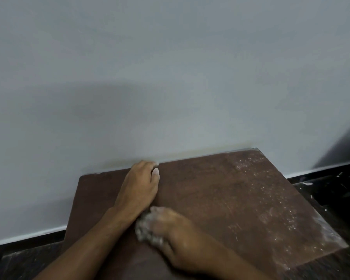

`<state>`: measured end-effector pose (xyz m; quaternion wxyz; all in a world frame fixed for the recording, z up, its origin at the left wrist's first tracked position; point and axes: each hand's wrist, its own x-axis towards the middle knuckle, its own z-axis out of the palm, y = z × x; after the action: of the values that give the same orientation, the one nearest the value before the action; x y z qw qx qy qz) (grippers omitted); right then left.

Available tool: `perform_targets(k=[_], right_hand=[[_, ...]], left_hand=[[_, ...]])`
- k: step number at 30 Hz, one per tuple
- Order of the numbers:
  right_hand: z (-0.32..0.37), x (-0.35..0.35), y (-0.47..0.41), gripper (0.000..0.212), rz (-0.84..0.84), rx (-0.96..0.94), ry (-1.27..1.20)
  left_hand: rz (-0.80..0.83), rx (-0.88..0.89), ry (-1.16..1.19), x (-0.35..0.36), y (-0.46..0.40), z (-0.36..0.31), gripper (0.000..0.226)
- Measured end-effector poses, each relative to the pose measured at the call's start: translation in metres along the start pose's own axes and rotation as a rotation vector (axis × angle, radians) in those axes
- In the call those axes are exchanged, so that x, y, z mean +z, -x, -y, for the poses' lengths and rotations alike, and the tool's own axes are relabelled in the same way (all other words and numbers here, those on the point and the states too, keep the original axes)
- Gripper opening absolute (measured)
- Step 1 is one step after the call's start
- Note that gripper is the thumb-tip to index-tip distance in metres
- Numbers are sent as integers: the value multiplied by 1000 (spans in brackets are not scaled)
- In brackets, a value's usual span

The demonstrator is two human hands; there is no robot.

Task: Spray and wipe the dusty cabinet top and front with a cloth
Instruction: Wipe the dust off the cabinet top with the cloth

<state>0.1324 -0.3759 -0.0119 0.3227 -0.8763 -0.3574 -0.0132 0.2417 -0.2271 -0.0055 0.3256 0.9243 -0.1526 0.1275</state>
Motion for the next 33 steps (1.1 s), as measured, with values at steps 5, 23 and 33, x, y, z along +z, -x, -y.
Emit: perform_targets(k=[5, 23, 33], right_hand=[[-38, -40, 39, 30, -65, 54, 85], [-45, -45, 79, 18, -404, 535, 143], [-44, -59, 188, 43, -562, 753, 287]], left_hand=[[49, 46, 10, 11, 9, -15, 29], [190, 248, 39, 66, 36, -99, 44], [291, 363, 107, 81, 98, -147, 41]])
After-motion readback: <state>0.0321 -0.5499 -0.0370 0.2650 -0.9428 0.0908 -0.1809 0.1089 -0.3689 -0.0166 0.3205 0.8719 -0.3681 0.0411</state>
